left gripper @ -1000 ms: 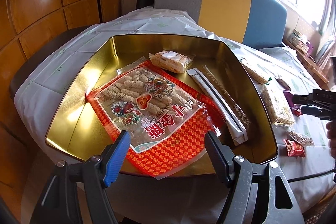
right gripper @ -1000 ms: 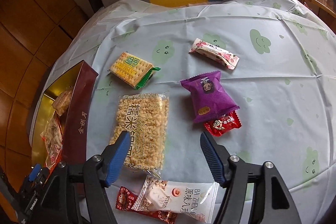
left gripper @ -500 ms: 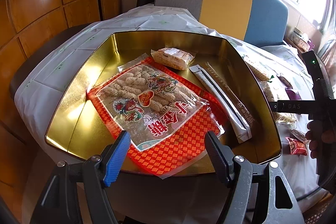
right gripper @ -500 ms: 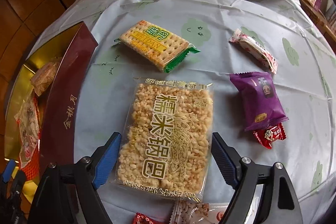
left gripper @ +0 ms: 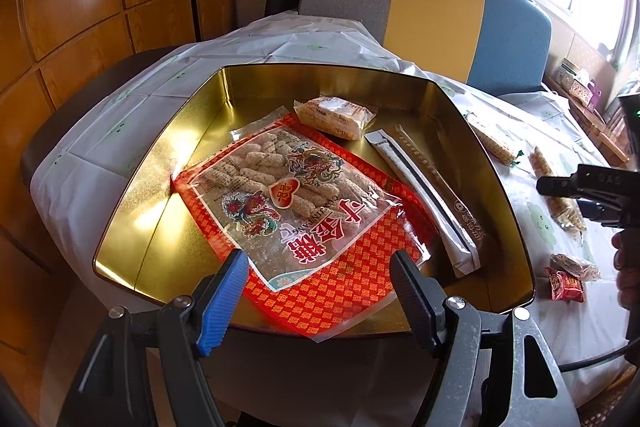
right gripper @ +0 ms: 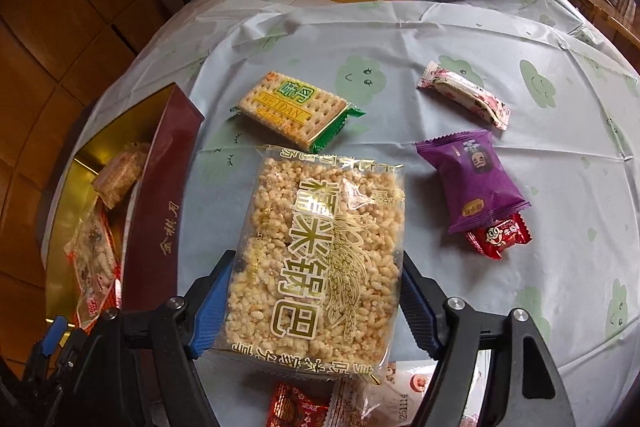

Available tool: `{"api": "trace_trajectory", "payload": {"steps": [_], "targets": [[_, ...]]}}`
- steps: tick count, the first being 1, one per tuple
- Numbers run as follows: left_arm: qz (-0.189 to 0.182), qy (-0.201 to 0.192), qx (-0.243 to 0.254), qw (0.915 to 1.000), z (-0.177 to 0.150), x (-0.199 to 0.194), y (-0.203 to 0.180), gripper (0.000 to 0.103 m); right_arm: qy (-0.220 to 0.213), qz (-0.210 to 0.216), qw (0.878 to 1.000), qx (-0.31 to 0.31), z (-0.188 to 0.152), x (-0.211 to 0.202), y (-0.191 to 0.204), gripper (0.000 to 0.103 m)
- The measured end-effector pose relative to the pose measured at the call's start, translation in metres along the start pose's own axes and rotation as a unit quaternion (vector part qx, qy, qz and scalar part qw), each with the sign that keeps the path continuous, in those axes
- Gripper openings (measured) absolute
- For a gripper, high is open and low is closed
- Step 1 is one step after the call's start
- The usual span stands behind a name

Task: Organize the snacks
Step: 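Carry the rice-cracker bag into the gold tray and open the right tool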

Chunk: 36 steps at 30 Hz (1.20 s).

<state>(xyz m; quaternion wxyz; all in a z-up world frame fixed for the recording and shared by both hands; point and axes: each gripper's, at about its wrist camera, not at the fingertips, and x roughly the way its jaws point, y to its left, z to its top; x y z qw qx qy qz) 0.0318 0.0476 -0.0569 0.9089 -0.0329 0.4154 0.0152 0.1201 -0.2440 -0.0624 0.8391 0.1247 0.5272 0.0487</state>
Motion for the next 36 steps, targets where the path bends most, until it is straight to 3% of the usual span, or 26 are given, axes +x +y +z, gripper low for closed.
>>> {"api": "trace_trajectory", "payload": {"steps": [6,13,26,36], "targets": [[0.002,-0.005,0.0,1.0,0.0,-0.005,0.0,0.074,-0.027,0.033,0.999,-0.019,-0.001,-0.031,0.022,0.076],[0.009,-0.012,-0.006,0.9999,0.002,-0.009,0.005,0.074,-0.042,0.069,0.994,-0.074,0.007,-0.044,0.074,0.076],[0.024,-0.023,-0.015,0.9993,0.004,-0.015,0.014,0.074,-0.039,0.119,0.982,-0.14,0.017,-0.03,0.153,0.078],[0.033,-0.031,-0.012,0.9989,0.004,-0.02,0.013,0.074,-0.049,0.083,0.976,-0.195,-0.007,-0.026,0.173,0.079]]}}
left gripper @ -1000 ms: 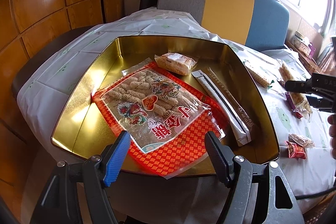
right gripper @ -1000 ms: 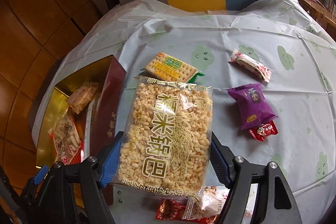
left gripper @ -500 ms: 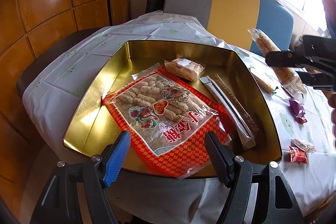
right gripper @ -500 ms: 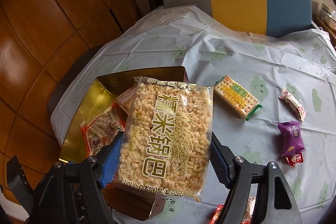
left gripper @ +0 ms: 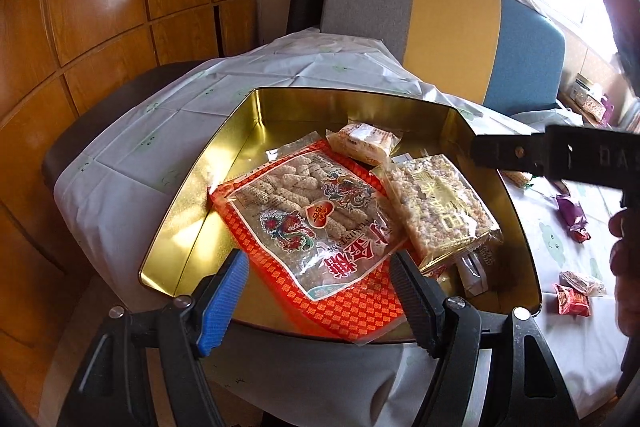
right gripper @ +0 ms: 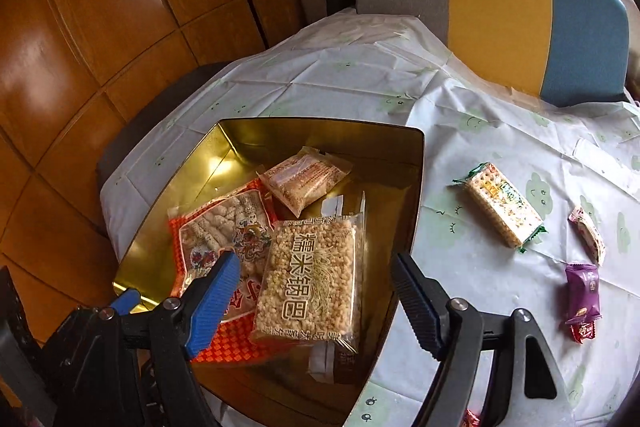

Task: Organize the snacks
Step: 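Carry the rice-cracker bag into the gold tray and open the right tool, then grasp the small red candy packet with the left tool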

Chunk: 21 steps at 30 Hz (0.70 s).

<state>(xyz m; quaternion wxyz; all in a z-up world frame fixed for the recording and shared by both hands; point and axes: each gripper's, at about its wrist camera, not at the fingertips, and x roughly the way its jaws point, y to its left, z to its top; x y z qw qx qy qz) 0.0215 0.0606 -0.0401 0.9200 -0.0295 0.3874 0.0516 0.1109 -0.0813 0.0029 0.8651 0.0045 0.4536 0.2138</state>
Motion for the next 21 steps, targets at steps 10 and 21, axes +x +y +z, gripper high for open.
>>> {"api": "trace_trajectory", "payload": {"steps": [10,21], "targets": [[-0.001,-0.007,0.012,0.9999,0.0,-0.008,-0.008,0.074,-0.036,-0.057,0.998,-0.016,-0.021,-0.023,-0.005,0.079],[-0.004,-0.015,0.039,0.9991,-0.001,-0.016,-0.024,0.074,-0.051,-0.094,0.994,0.0,-0.045,-0.047,-0.029,0.079]]}}
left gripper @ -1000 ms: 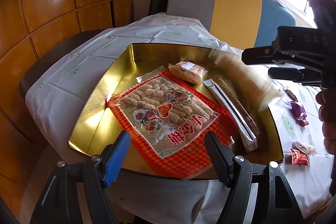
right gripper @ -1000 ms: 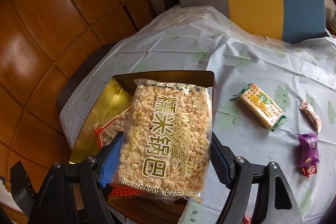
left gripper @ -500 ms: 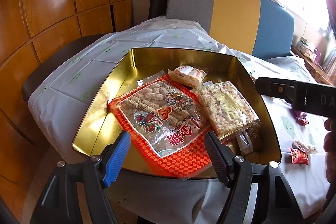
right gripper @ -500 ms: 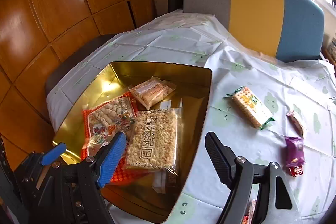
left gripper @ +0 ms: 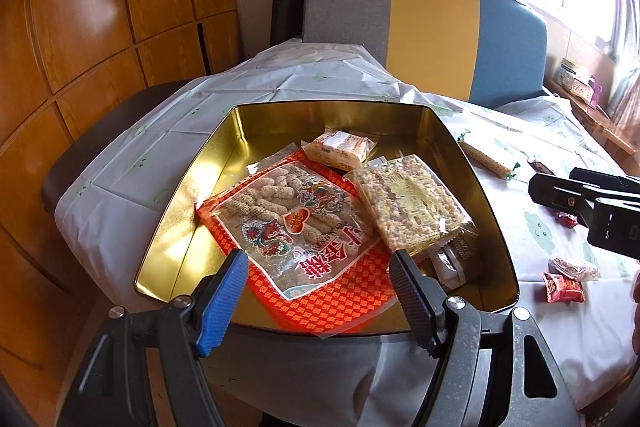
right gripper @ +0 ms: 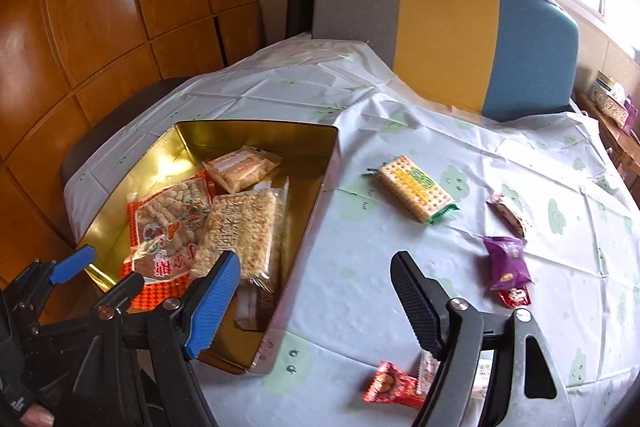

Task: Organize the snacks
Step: 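Grasp the small red candy packet with the left tool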

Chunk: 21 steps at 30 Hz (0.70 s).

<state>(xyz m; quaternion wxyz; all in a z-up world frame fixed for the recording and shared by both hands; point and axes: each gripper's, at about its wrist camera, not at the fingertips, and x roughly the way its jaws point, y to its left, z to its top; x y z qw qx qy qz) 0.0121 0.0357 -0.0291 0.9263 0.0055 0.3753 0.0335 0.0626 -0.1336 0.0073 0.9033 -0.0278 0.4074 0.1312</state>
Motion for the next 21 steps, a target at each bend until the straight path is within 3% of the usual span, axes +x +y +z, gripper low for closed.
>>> {"api": "trace_trajectory", "payload": {"steps": [9,14,18,21], "targets": [[-0.016,-0.006,0.042,0.999,0.001,-0.004,-0.022,0.074,0.009,-0.039,0.999,0.015,-0.019,-0.008,-0.036,0.079],[-0.044,-0.016,0.078,0.9958,0.007,-0.008,-0.043,0.074,0.015,-0.074,0.996,0.036,-0.031,-0.018,-0.072,0.079],[-0.08,-0.017,0.122,0.9892,0.01,-0.009,-0.07,0.074,0.016,-0.105,0.992,0.071,-0.04,-0.033,-0.111,0.079],[-0.114,-0.014,0.169,0.979,0.01,-0.011,-0.095,0.074,0.019,-0.126,0.988,0.092,-0.043,-0.043,-0.138,0.079]]}}
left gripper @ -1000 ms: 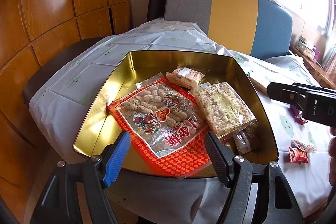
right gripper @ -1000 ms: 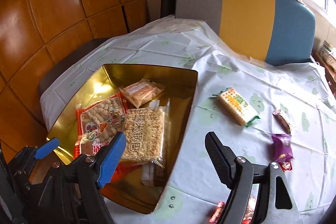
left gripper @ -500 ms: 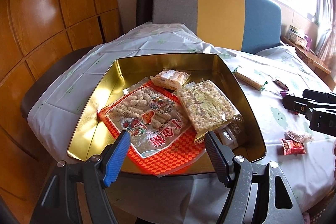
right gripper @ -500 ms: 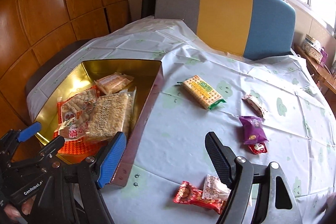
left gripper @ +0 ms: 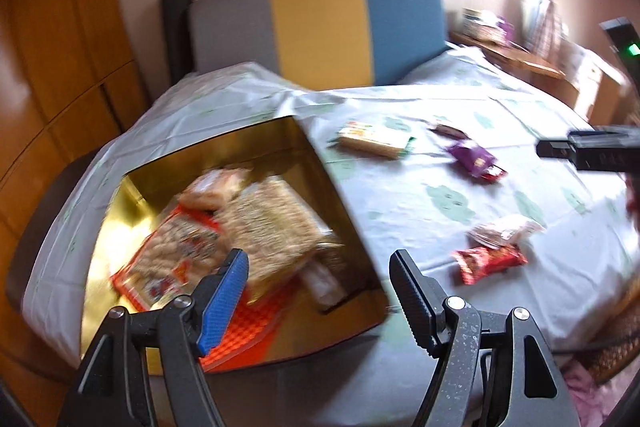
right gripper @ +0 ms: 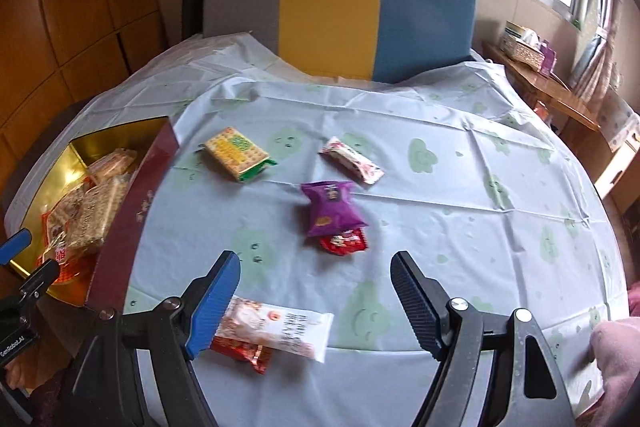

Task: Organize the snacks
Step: 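Grasp the small red candy packet with the left tool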

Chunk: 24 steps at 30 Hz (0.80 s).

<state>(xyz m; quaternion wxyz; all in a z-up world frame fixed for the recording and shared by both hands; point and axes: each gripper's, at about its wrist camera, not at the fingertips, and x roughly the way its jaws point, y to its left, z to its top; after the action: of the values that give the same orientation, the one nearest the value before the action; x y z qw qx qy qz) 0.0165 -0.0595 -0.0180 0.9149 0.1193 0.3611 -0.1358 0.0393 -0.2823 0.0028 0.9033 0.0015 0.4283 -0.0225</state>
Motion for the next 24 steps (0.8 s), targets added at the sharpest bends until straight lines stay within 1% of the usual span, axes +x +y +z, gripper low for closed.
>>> {"api": "trace_trajectory", "payload": {"steps": [3,7,10,13,17,20,21,22,23,24], "targets": [[-0.031,0.004,0.056,0.998,0.004,0.006,-0.026,0.074,0.004,-0.015,1.0,0.014,0.002,-0.002,-0.023,0.079],[-0.069,0.023,0.117,0.9905,0.006,0.018,-0.061,0.074,0.006,-0.021,0.999,0.038,0.005,-0.002,-0.049,0.079],[-0.088,0.032,0.161,0.9824,0.005,0.027,-0.086,0.074,0.005,-0.012,0.998,0.061,0.005,0.002,-0.061,0.079],[-0.104,0.046,0.194,0.9745,0.003,0.041,-0.103,0.074,0.014,0.009,0.996,0.087,0.005,0.009,-0.071,0.079],[-0.122,0.077,0.213,0.9664,0.003,0.066,-0.117,0.074,0.01,0.031,0.994,0.104,0.007,0.009,-0.077,0.079],[-0.133,0.092,0.226,0.9606,0.0,0.078,-0.125,0.074,0.02,0.041,0.993,0.113,0.007,0.014,-0.08,0.079],[-0.135,0.095,0.229,0.9594,-0.001,0.081,-0.128,0.074,0.02,0.042,0.992,0.114,0.007,0.014,-0.08,0.079],[-0.136,0.093,0.226,0.96,-0.001,0.082,-0.129,0.074,0.019,0.043,0.992,0.115,0.007,0.014,-0.08,0.079],[-0.14,0.094,0.219,0.9609,0.001,0.084,-0.13,0.069,0.019,0.044,0.992,0.117,0.008,0.014,-0.081,0.079],[-0.152,0.1,0.207,0.9612,0.003,0.085,-0.129,0.062,0.019,0.044,0.992,0.118,0.008,0.014,-0.081,0.079]]}}
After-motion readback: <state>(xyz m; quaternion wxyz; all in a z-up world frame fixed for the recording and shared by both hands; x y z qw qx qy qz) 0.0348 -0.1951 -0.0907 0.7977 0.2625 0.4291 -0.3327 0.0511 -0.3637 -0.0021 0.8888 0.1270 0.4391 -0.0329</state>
